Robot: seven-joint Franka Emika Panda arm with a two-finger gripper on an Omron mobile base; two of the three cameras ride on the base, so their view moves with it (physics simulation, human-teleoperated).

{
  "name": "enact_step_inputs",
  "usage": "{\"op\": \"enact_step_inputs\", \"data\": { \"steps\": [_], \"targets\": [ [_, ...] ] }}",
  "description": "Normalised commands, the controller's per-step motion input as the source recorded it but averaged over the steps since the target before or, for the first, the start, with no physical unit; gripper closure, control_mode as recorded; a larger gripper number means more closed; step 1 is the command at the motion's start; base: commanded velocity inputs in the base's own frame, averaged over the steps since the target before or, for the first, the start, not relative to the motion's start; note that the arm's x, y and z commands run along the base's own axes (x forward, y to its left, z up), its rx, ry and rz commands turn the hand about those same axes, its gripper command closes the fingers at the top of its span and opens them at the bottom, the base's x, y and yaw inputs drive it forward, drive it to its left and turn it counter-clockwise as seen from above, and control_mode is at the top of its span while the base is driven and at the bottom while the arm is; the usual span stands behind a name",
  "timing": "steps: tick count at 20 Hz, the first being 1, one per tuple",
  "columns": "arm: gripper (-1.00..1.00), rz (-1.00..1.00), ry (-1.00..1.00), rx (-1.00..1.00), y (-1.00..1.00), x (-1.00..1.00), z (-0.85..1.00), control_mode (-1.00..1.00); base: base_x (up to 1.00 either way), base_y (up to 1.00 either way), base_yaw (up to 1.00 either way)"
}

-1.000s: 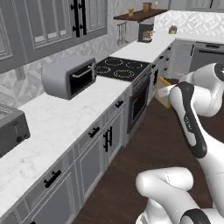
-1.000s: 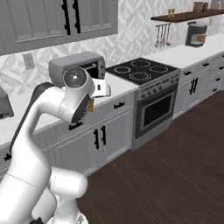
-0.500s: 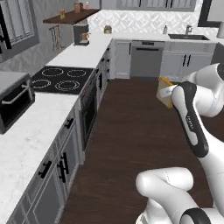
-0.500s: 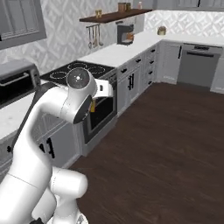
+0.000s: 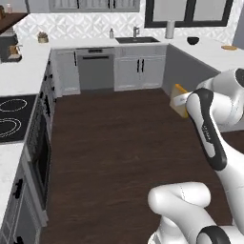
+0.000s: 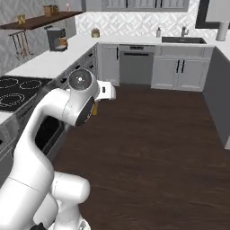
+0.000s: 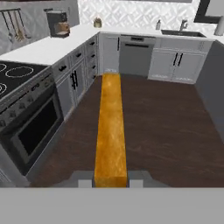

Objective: Start the toaster. Once the lever pops up, take the bread to the plate on the dining counter.

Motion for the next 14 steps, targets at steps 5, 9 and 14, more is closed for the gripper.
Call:
{"op": "enact_step_inputs", "data": {
  "steps": [5, 9, 14],
  "targets": [
    [1.0, 0.0, 0.0, 0.0, 0.0, 0.0, 0.0, 1.0, 0.77, -0.25, -0.6],
    [1.0, 0.0, 0.0, 0.0, 0.0, 0.0, 0.0, 1.0, 0.96, -0.27, -0.58],
    [1.0, 0.0, 0.0, 0.0, 0.0, 0.0, 0.0, 1.0, 1.0, -0.25, -0.53]
  ]
}}
